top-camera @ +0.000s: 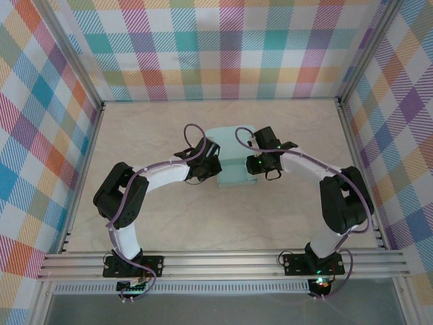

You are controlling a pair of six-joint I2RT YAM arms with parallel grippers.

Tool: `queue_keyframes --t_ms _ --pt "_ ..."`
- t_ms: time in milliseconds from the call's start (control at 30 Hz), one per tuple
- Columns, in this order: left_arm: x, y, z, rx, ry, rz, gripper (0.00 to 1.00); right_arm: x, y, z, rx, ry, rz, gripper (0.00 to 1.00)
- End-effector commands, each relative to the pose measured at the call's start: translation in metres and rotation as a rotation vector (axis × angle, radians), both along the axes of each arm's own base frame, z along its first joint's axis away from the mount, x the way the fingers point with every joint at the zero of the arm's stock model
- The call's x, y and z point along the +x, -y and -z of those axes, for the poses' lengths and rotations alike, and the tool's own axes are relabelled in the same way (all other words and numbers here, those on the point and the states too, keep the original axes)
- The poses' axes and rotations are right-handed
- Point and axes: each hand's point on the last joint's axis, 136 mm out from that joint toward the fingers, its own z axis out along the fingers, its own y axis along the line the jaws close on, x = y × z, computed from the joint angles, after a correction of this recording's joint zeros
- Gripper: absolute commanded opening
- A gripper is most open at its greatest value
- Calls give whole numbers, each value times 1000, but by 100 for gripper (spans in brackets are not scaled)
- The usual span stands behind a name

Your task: Fold the paper box

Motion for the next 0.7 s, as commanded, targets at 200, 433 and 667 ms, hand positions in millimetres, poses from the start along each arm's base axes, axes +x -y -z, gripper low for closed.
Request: queue_keyframes --t_ms 200,433,667 --pt "-41 -33 64 176 -204 17 6 3 9 4 182 -65 77 23" --pt "-42 -34 64 180 -206 16 5 0 -2 15 233 -127 45 21" --pt "-42 -34 63 181 -205 16 5 -4 -6 25 240 -169 28 19"
